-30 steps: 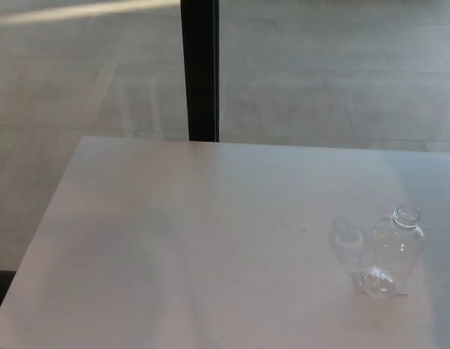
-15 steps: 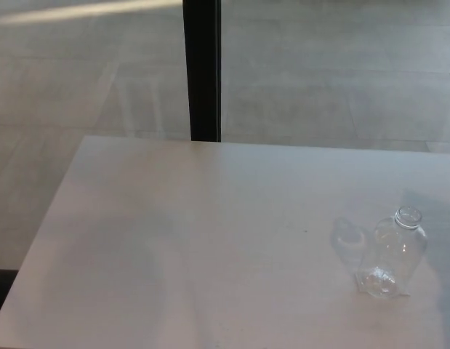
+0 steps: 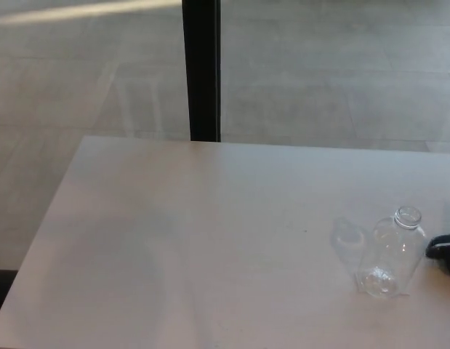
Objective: The robot uses its right hand to grab and lift the lid of the spray bottle kept in the middle of the desk and places the lid on the right side of the bottle
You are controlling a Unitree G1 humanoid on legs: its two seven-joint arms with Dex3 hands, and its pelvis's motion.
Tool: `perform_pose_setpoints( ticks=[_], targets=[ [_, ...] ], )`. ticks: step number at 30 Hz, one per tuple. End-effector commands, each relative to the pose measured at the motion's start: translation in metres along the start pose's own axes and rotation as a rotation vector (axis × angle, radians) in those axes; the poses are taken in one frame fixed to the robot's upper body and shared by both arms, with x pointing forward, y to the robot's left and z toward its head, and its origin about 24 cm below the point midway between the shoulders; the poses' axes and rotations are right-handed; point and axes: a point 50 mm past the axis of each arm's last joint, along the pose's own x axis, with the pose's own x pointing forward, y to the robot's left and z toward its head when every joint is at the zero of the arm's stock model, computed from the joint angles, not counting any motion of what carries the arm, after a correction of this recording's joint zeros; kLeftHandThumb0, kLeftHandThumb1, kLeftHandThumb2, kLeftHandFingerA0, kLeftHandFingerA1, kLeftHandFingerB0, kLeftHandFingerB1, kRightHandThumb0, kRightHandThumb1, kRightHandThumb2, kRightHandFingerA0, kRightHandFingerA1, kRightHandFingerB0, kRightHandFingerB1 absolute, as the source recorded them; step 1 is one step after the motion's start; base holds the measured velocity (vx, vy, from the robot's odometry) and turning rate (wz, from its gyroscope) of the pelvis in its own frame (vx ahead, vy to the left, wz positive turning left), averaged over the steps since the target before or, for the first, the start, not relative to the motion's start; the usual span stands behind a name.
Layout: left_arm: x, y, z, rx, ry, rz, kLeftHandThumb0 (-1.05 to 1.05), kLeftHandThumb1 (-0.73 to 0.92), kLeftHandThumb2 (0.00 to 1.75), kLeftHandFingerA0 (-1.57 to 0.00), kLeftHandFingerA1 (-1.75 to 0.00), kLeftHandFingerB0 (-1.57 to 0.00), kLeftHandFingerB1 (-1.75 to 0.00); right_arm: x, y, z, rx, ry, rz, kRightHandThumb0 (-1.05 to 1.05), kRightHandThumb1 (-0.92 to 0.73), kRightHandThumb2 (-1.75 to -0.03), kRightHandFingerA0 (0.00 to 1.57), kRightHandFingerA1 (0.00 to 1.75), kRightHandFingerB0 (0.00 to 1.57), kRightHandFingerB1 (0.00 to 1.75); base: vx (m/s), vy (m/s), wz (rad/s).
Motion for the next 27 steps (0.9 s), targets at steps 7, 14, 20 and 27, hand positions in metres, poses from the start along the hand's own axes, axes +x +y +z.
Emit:
perform_pose_setpoints(
  ticks=[7,14,20,27],
  targets=[
    [-0.001,0.002,0.007,0.025,-0.009,-0.011,-0.75,0.79,0.64,-0.53,-0.47,-0.41,-0.37,-0.031,-0.044,0.003,0.058,-0.024,-0.006,-1.04,-0.73,-1.01,0.0,0.0,0.0,0.04,0.0,0.0,0.0],
    [-0.001,0.001,0.008,0.031,-0.015,-0.019,-0.75,0.79,0.64,-0.54,-0.46,-0.41,-0.37,-0.098,-0.099,-0.071,0.325,0.112,-0.31,-1.02,-0.77,-1.19,0.0,0.17,0.04,0.09,0.0,0.0,0.0],
    [-0.001,0.003,0.008,0.023,-0.014,-0.019,-0.75,0.79,0.64,-0.56,-0.47,-0.43,-0.37,-0.137,-0.085,-0.145,0.507,0.377,-0.436,-1.01,-0.75,-1.14,0.0,0.13,0.1,0.12,0.0,0.0,0.0],
    [-0.001,0.004,0.013,0.035,-0.012,-0.008,-0.73,0.8,0.64,-0.54,-0.47,-0.42,-0.37,-0.193,-0.005,-0.222,0.835,0.749,-0.697,-0.84,-0.63,-1.0,0.0,0.2,0.14,0.37,0.0,0.0,0.0]
  ],
)
